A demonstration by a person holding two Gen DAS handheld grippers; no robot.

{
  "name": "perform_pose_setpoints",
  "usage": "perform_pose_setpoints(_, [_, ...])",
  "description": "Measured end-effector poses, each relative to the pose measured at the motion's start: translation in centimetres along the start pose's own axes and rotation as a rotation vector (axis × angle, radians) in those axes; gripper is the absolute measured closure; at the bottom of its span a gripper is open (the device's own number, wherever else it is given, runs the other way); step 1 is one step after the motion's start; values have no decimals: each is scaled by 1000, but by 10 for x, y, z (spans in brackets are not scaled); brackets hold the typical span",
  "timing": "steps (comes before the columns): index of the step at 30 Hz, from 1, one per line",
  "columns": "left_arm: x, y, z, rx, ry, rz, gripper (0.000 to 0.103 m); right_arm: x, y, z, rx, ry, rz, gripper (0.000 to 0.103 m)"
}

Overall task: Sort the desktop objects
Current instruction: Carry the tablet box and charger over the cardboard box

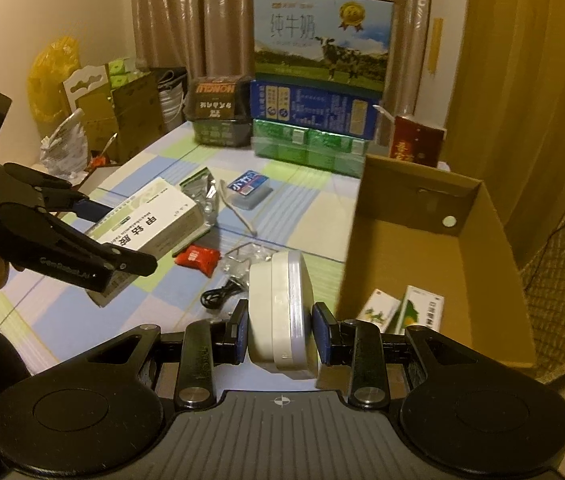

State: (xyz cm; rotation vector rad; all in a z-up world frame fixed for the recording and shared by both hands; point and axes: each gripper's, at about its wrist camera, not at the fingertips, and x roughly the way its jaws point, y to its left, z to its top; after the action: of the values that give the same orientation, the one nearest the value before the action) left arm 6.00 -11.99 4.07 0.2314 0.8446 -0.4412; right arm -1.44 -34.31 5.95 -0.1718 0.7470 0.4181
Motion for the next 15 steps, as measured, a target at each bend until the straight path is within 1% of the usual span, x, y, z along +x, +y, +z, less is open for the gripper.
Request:
perform_pose_setpoints(5, [1, -22, 15, 24, -13, -37, 36, -17, -22, -1, 15, 1, -19, 73])
perform_pose_setpoints(9, [3, -41, 29, 43, -22, -67, 36, -28, -43, 1, 22, 0, -56, 73])
perform_pose_setpoints(15, [9, -73, 54, 57, -38, -111, 36, -31, -87, 5, 81, 7, -107, 73])
